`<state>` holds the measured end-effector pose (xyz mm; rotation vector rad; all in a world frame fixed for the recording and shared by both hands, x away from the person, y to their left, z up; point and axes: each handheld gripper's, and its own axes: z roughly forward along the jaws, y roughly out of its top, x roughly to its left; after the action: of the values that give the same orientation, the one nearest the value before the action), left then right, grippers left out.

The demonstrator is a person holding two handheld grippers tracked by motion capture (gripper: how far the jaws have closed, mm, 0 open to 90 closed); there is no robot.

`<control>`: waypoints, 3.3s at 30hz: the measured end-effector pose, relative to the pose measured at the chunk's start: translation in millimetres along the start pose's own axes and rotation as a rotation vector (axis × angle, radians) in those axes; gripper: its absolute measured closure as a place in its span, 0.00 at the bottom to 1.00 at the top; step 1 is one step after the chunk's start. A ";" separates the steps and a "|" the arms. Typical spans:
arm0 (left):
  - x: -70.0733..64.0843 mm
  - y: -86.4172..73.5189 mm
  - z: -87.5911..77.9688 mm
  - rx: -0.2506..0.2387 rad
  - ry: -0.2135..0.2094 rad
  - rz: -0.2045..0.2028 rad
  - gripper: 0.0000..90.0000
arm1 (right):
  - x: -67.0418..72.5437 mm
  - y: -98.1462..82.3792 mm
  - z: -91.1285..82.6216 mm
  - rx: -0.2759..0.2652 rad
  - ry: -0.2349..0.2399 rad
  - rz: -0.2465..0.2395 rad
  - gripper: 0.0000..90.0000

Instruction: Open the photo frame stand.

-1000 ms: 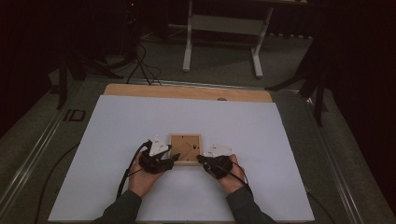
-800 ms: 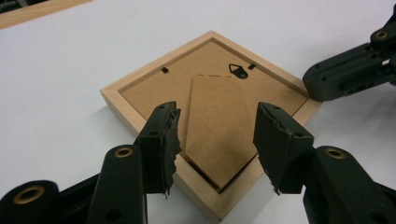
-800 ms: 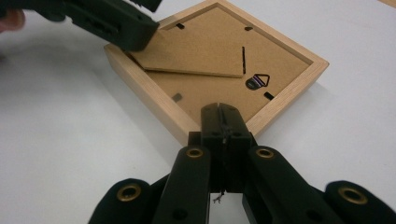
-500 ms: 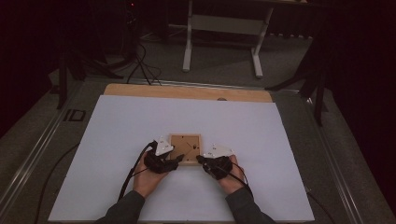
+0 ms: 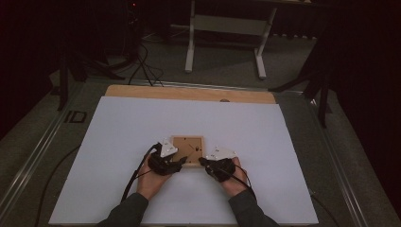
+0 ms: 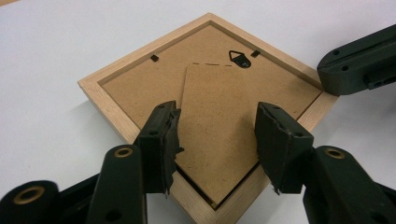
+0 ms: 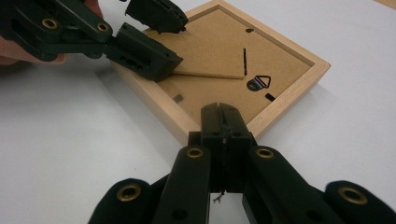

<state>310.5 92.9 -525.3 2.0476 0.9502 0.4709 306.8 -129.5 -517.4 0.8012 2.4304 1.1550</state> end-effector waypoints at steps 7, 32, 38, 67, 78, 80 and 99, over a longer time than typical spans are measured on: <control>-3.5 7.8 -8.2 -0.042 0.019 0.003 0.57 | -0.5 -0.3 0.1 -0.003 0.004 0.003 1.00; 11.2 6.7 -44.3 -0.042 -0.067 -0.050 0.78 | -0.2 -0.4 0.2 -0.004 0.002 0.005 1.00; 8.7 1.9 -44.3 -0.006 -0.089 -0.029 0.99 | -0.4 -0.5 0.1 -0.004 0.004 0.006 1.00; 4.3 -1.8 -34.3 0.069 -0.055 -0.062 0.96 | -0.8 -0.6 0.2 -0.005 0.008 0.010 1.00; 5.2 16.8 -35.6 0.036 -0.059 -0.101 0.84 | 0.0 -1.2 0.2 -0.010 0.004 0.018 1.00; 5.4 17.3 -33.2 0.049 -0.065 -0.107 0.79 | 0.1 -1.2 0.2 -0.011 0.004 0.019 1.00; 5.0 26.8 -5.0 0.096 -0.088 -0.192 0.52 | -0.1 -1.3 0.1 -0.010 0.004 0.016 1.00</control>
<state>323.0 89.0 -500.9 2.0195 1.1210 0.2349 306.5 -130.1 -518.5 0.8180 2.4235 1.1749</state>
